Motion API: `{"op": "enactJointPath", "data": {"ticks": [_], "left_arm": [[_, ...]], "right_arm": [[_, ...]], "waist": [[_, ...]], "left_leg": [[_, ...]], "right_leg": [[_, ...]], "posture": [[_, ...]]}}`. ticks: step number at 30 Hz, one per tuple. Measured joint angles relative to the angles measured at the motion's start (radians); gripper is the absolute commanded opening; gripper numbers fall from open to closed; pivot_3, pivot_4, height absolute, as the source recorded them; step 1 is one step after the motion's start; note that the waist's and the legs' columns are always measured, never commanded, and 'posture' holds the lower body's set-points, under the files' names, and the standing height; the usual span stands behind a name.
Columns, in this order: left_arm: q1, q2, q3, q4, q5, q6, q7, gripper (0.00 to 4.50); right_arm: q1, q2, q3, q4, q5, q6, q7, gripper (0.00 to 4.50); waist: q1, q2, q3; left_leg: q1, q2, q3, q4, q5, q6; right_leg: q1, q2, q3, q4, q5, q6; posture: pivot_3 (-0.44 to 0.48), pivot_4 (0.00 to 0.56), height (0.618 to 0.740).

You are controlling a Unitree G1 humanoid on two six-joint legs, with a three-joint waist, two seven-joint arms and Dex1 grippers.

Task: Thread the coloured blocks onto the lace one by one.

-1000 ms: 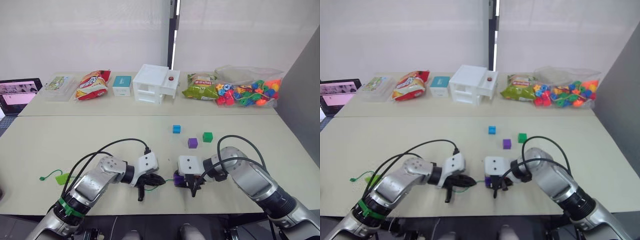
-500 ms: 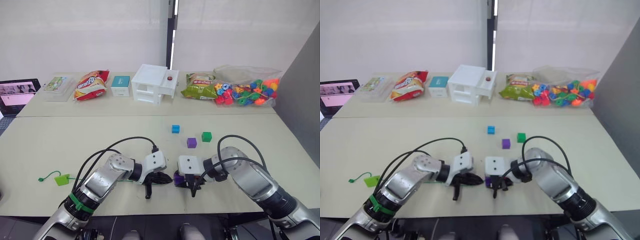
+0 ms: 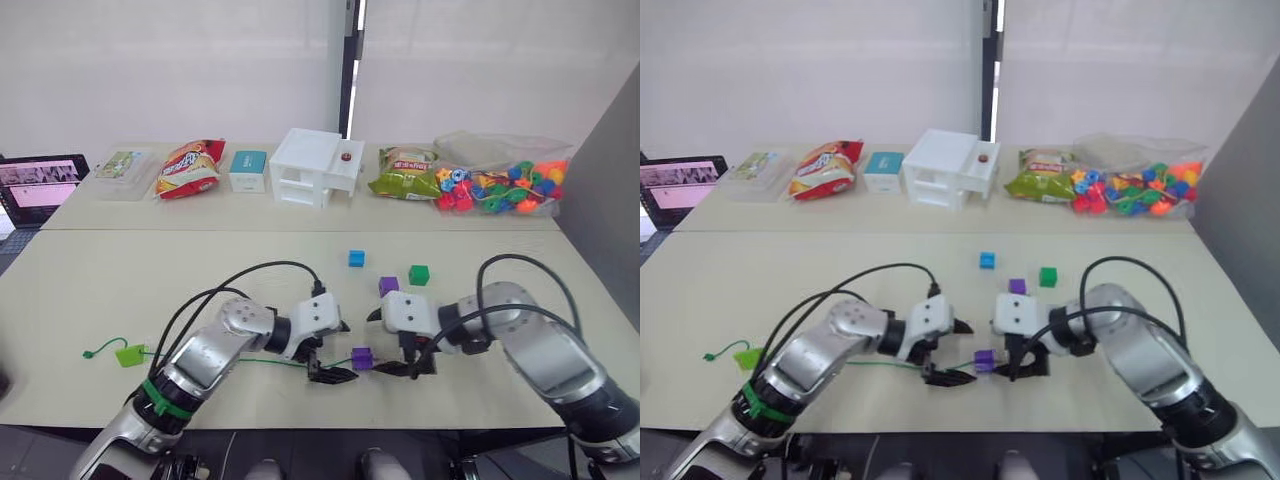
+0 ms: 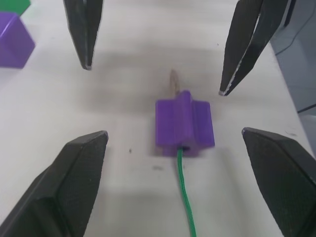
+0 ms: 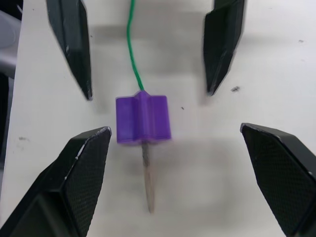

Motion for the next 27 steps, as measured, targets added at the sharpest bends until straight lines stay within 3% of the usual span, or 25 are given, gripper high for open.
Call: {"op": "enactJointPath", "data": {"ticks": [8, 18, 24, 27], "left_arm": [[-0.007, -0.026, -0.043, 0.061, 0.064, -0.049, 0.017, 4.45], [-0.004, -0.089, -0.034, 0.115, 0.052, -0.072, 0.007, 1.40], [0.000, -0.083, -0.034, 0.116, 0.049, -0.084, -0.015, 1.39], [0.000, -0.078, -0.032, 0.116, 0.048, -0.086, -0.024, 1.39]], "right_arm": [[0.023, -0.030, -0.015, 0.037, 0.016, -0.024, -0.002, 4.50], [0.057, -0.030, -0.006, 0.081, 0.014, -0.066, -0.011, 4.50], [0.061, -0.022, 0.014, 0.109, 0.009, -0.091, -0.014, 4.50], [0.061, -0.006, 0.034, 0.128, -0.008, -0.108, -0.022, 3.34]], "waist": [[-0.004, 0.000, 0.000], [0.004, 0.000, 0.000], [0.003, 0.000, 0.000], [0.002, 0.000, 0.000]], "left_leg": [[0.001, 0.000, 0.001, 0.000, 0.000, 0.000], [0.001, 0.000, 0.001, 0.001, 0.000, 0.000], [0.001, 0.000, 0.001, 0.001, 0.000, 0.000], [0.001, 0.000, 0.001, 0.001, 0.000, 0.000]], "right_leg": [[0.000, 0.001, 0.001, 0.001, 0.000, 0.000], [0.000, 0.000, 0.001, 0.001, 0.000, 0.000], [0.000, 0.000, 0.001, 0.001, 0.000, 0.000], [0.000, 0.000, 0.001, 0.001, 0.000, 0.000]], "posture": [[0.000, 0.150, 0.740], [0.000, 0.150, 0.740], [0.000, 0.150, 0.740], [0.000, 0.150, 0.740]]}}
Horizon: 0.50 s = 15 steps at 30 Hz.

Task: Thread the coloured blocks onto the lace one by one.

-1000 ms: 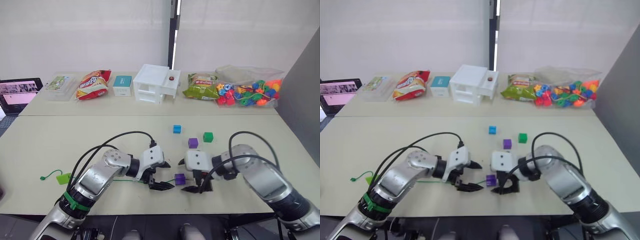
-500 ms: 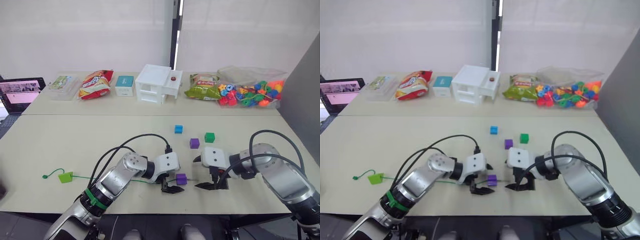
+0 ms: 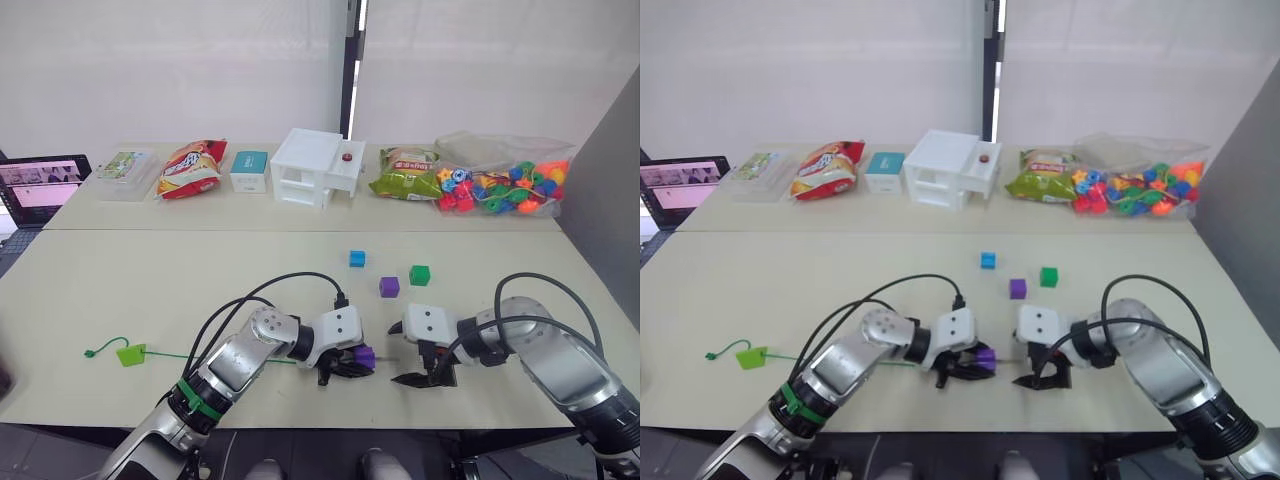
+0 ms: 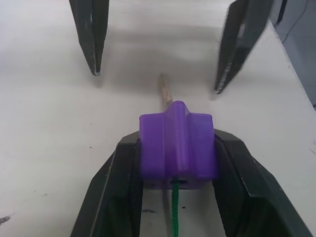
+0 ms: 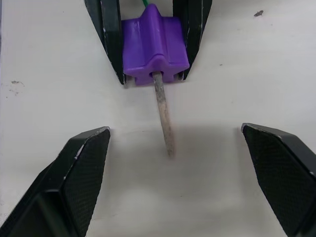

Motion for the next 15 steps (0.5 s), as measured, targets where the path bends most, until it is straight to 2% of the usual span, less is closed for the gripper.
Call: {"op": "enactJointPath", "data": {"ticks": [10, 15], "left_arm": [[0.000, 0.008, 0.001, 0.001, 0.000, 0.000, -0.010, 1.39], [0.017, 0.034, 0.023, -0.013, -0.005, 0.000, -0.024, 1.39]], "right_arm": [[-0.004, 0.016, 0.020, 0.063, -0.011, -0.092, 0.003, 0.01], [-0.015, 0.017, 0.024, 0.075, -0.020, -0.103, 0.004, 0.00]], "waist": [[-0.002, 0.000, 0.000], [-0.003, 0.000, 0.000]], "left_leg": [[0.002, 0.000, 0.000, 0.001, 0.000, -0.001], [0.002, 0.001, 0.000, 0.001, 0.000, -0.001]], "right_leg": [[0.003, 0.000, 0.000, -0.001, 0.000, 0.000], [0.003, 0.000, 0.000, -0.001, 0.000, 0.000]], "posture": [[0.000, 0.150, 0.740], [0.000, 0.150, 0.740]]}}
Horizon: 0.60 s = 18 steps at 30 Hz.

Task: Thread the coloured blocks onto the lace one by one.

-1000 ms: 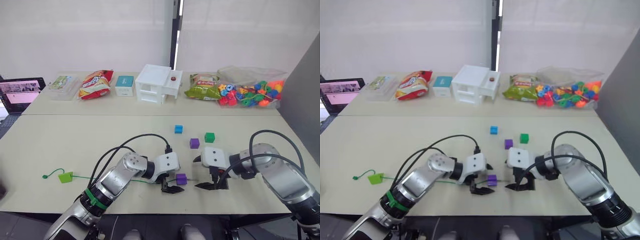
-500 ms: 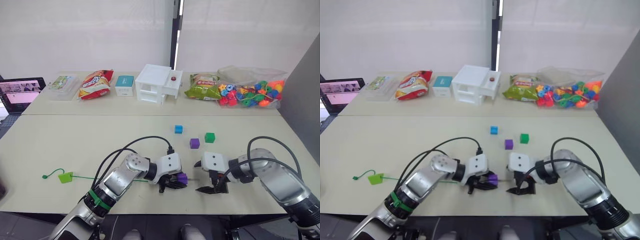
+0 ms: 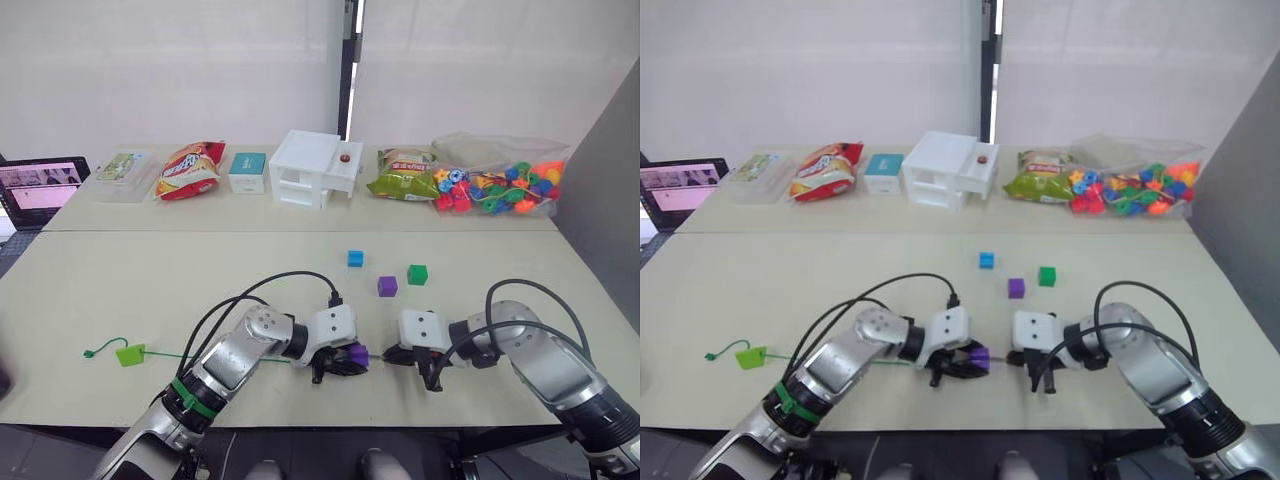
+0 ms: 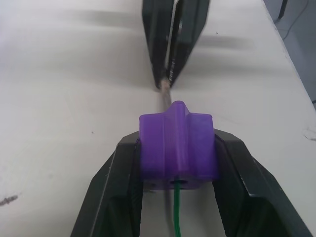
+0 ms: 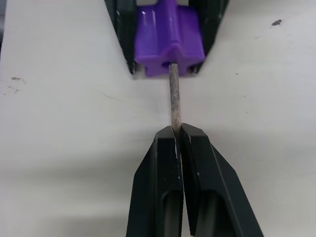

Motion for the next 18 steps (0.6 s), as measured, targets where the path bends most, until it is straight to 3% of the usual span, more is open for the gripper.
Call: {"op": "enactJointPath", "data": {"ticks": [3, 9, 11, 14, 18], "left_arm": [[0.024, 0.039, 0.018, -0.025, -0.016, -0.002, -0.019, 1.39], [0.128, 0.225, 0.152, -0.071, -0.076, -0.049, -0.093, 1.39], [0.195, 0.331, 0.220, -0.060, -0.102, -0.121, -0.141, 1.39], [0.292, 0.580, 0.366, 0.082, -0.115, -0.312, -0.254, 1.39], [0.323, 0.699, 0.465, 0.379, -0.102, -0.505, -0.312, 1.39]], "right_arm": [[-0.006, 0.004, 0.001, 0.000, -0.006, 0.000, -0.001, 0.00], [-0.017, 0.009, 0.007, -0.019, -0.022, 0.024, -0.002, 0.00], [-0.021, 0.015, 0.019, -0.041, -0.024, 0.038, -0.002, 0.00], [-0.021, 0.022, 0.031, -0.068, -0.025, 0.053, -0.002, 0.00], [-0.021, 0.025, 0.033, -0.073, -0.029, 0.057, -0.002, 0.00]], "waist": [[-0.002, 0.000, 0.000], [-0.013, 0.000, 0.000], [-0.023, 0.000, 0.000], [-0.044, 0.000, 0.000], [-0.047, 0.005, 0.001]], "left_leg": [[0.000, 0.000, 0.000, 0.000, 0.000, 0.000], [0.000, 0.001, 0.000, -0.001, 0.000, 0.000], [0.000, 0.002, 0.000, -0.002, 0.000, 0.000], [0.003, 0.005, 0.001, -0.006, 0.000, 0.000], [0.005, 0.003, 0.002, -0.011, 0.000, 0.000]], "right_leg": [[0.000, 0.000, 0.000, 0.000, 0.000, 0.000], [-0.002, 0.000, 0.000, 0.001, 0.000, 0.000], [-0.004, 0.001, 0.000, 0.001, 0.000, 0.000], [-0.005, 0.004, 0.000, 0.002, -0.001, -0.002], [-0.004, 0.001, 0.000, 0.001, -0.001, -0.002]], "posture": [[0.000, 0.150, 0.740], [0.000, 0.150, 0.740], [0.000, 0.150, 0.740], [0.000, 0.150, 0.740], [0.000, 0.150, 0.740]]}}
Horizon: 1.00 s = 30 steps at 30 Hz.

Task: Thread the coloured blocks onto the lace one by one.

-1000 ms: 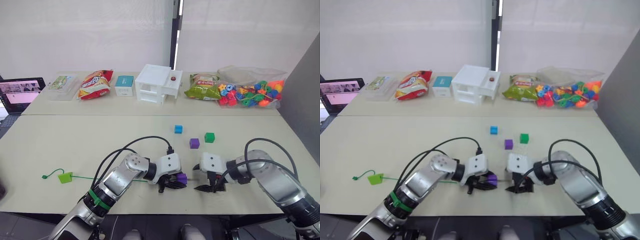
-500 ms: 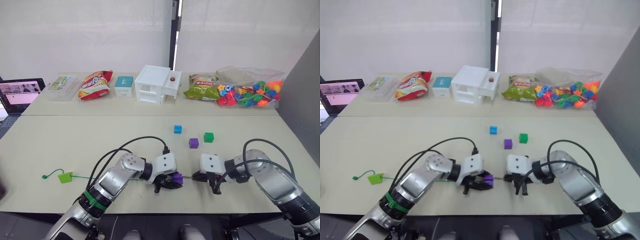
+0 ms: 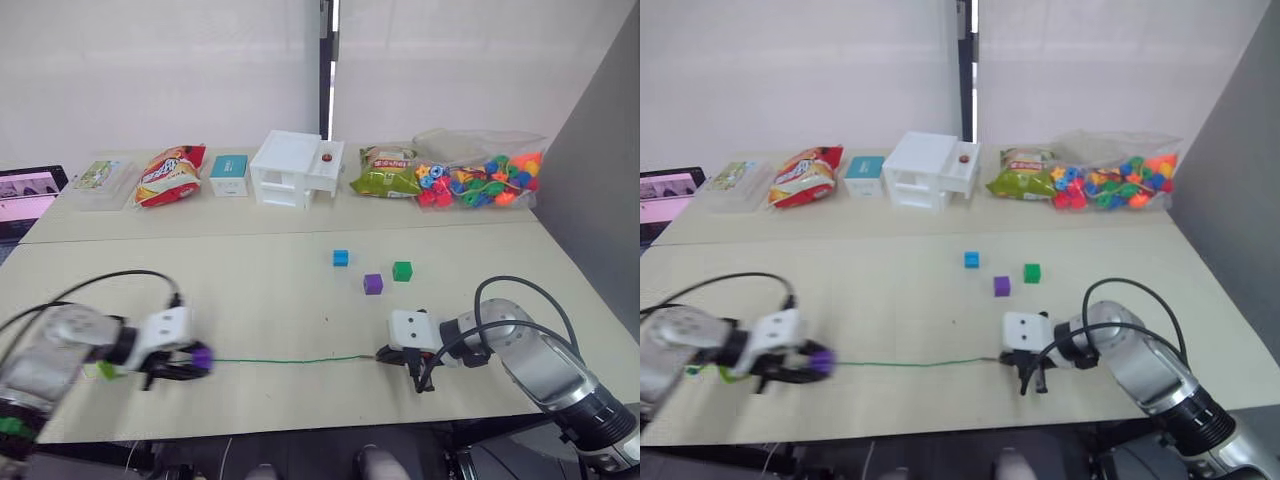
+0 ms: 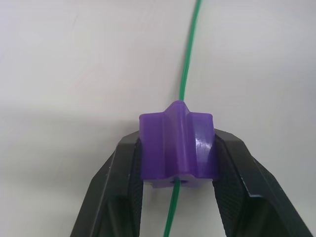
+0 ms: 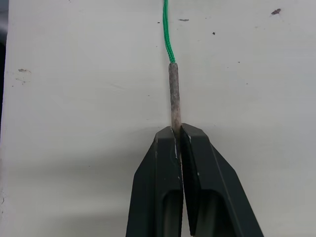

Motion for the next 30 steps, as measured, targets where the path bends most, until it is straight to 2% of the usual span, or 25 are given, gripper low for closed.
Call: {"op": "enactJointPath", "data": {"ticks": [2, 5, 12, 13, 15, 18, 24, 27, 30], "left_arm": [[-0.012, 0.018, 0.024, 0.140, 0.018, -0.114, -0.014, 1.39], [-0.034, 0.017, 0.044, 0.244, 0.031, -0.206, -0.029, 1.39], [-0.050, -0.028, 0.072, 0.248, 0.022, -0.207, -0.055, 1.39], [-0.049, -0.029, 0.074, 0.239, 0.020, -0.191, -0.056, 2.41], [-0.045, -0.027, 0.077, 0.212, -0.003, -0.125, -0.077, 3.02], [-0.045, -0.003, 0.077, 0.121, -0.059, 0.031, -0.133, 4.01], [-0.102, 0.057, 0.160, -0.191, -0.254, 0.362, -0.167, 4.01], [-0.096, -0.020, 0.162, -0.434, -0.368, 0.507, -0.095, 4.01], [-0.072, -0.169, 0.048, -0.639, -0.395, 0.574, 0.033, 4.01]], "right_arm": [[-0.001, 0.006, 0.001, -0.001, -0.003, 0.000, 0.000, 0.00], [-0.008, 0.024, 0.006, 0.001, -0.005, -0.002, 0.000, 0.00], [-0.017, 0.041, 0.024, 0.003, -0.008, -0.004, 0.002, 0.00], [-0.017, 0.041, 0.024, 0.003, -0.007, -0.004, 0.003, 0.00], [-0.018, 0.041, 0.025, 0.003, -0.006, -0.003, 0.005, 0.00], [-0.018, 0.041, 0.025, -0.001, -0.002, 0.006, 0.012, 0.00], [-0.045, 0.041, 0.031, -0.030, 0.008, 0.056, 0.023, 0.00], [-0.076, 0.056, 0.046, -0.051, 0.005, 0.101, 0.020, 0.00], [-0.099, 0.087, 0.083, -0.088, 0.004, 0.161, 0.009, 0.00]], "waist": [[0.001, 0.000, 0.000], [0.001, 0.000, 0.000], [0.010, 0.000, 0.000], [0.012, 0.000, 0.000], [0.012, 0.000, 0.000], [0.012, -0.002, 0.001], [0.016, -0.004, 0.002], [0.017, -0.004, 0.002], [0.017, -0.004, 0.002]], "left_leg": [[0.000, 0.000, 0.000, 0.000, 0.000, 0.000], [-0.001, 0.000, 0.000, 0.000, 0.000, 0.000], [-0.004, -0.001, 0.000, 0.002, 0.000, 0.000], [-0.004, -0.001, 0.000, 0.002, 0.000, 0.000], [-0.004, -0.001, 0.000, 0.002, 0.000, 0.000], [-0.005, 0.000, -0.001, 0.002, 0.000, 0.000], [-0.005, -0.001, -0.001, 0.003, 0.000, 0.000], [-0.005, 0.000, -0.001, 0.003, 0.000, 0.000], [-0.006, 0.000, -0.002, 0.004, 0.000, 0.000]], "right_leg": [[0.000, 0.000, 0.000, 0.000, 0.000, 0.000], [-0.001, 0.000, 0.000, 0.000, 0.000, 0.000], [-0.002, -0.001, 0.000, 0.001, 0.000, 0.000], [-0.002, -0.001, -0.001, 0.001, 0.000, 0.000], [-0.002, -0.001, -0.001, 0.001, 0.000, 0.000], [-0.002, -0.001, -0.001, 0.001, 0.000, 0.000], [-0.002, -0.001, -0.002, 0.001, 0.000, 0.000], [-0.002, -0.001, -0.001, 0.001, 0.000, 0.000], [-0.002, -0.001, -0.001, 0.002, 0.000, 0.000]], "posture": [[0.000, 0.150, 0.740], [0.000, 0.150, 0.740], [0.000, 0.150, 0.740], [0.000, 0.150, 0.740], [0.000, 0.150, 0.740], [0.000, 0.150, 0.740], [0.000, 0.150, 0.740], [0.000, 0.150, 0.740], [0.000, 0.150, 0.740]]}}
